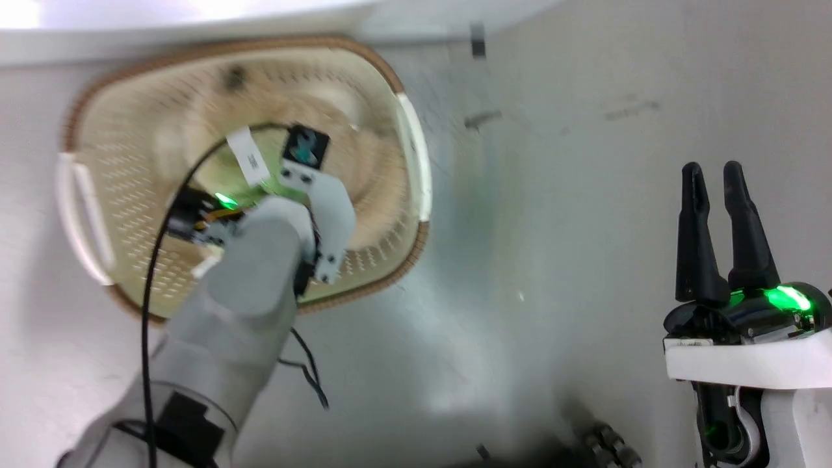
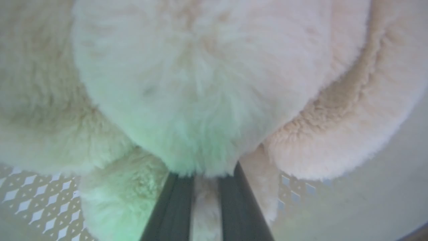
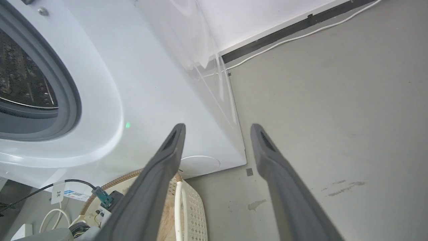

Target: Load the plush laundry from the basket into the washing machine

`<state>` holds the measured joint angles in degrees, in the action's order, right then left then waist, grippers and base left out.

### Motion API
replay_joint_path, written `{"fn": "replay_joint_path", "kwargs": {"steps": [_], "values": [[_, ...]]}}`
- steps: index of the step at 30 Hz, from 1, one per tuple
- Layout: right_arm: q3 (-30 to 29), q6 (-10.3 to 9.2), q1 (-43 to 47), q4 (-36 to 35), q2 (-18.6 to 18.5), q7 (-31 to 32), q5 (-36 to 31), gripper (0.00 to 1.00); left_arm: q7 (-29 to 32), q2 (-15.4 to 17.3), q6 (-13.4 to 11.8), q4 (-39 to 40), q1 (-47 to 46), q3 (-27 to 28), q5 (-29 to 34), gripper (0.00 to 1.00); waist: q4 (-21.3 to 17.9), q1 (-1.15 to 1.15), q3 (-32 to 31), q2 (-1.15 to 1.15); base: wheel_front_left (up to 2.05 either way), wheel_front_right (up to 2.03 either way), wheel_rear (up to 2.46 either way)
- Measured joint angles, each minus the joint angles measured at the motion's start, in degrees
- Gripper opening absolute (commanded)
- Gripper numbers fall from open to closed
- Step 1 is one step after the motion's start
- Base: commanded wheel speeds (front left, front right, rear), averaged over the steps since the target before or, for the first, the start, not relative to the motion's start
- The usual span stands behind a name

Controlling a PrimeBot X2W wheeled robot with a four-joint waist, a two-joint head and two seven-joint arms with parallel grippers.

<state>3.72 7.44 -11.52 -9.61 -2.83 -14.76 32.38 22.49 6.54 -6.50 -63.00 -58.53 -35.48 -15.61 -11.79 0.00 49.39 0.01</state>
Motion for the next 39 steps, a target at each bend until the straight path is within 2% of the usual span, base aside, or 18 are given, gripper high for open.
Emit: {"fn": "replay_joint_path", "kwargs": {"steps": [8, 19, 30, 35, 39], "values": [[-1.23, 0.00, 1.01, 2.12, -0.01, 0.00, -3.58, 1.00, -8.69, -2.90, 3.21, 2.57, 5.49, 0.70, -4.25, 0.00, 4.50, 0.00, -9.10, 0.00, 0.00, 0.00, 0.00], [-2.16, 0.00, 7.27, 4.98, -0.01, 0.00, -6.49, 1.00, -19.89, -3.55, 5.09, 7.19, 14.69, 1.60, -12.78, 0.00, 11.27, -0.01, -22.95, 0.00, 0.00, 0.00, 0.00], [-2.49, 0.00, 12.27, 6.10, -0.01, 0.00, -7.22, 1.00, -32.29, -3.63, 3.78, 12.00, 20.45, 2.66, -18.08, 0.00, 16.07, -0.02, -34.74, 0.00, 0.00, 0.00, 0.00], [-2.12, 0.00, 13.39, 6.34, -0.01, 0.00, -7.22, 1.00, -36.10, -3.16, 2.99, 14.85, 21.76, 4.68, -18.36, 0.00, 16.39, -0.02, -38.18, 0.00, 0.00, 0.00, 0.00], [-2.07, 0.00, 14.17, 6.34, -0.01, -0.01, -7.22, 1.00, -36.74, -1.92, 1.91, 19.46, 22.71, 7.37, -17.74, 0.00, 15.55, -0.01, -39.34, 0.00, 0.00, 0.00, 0.00]]}}
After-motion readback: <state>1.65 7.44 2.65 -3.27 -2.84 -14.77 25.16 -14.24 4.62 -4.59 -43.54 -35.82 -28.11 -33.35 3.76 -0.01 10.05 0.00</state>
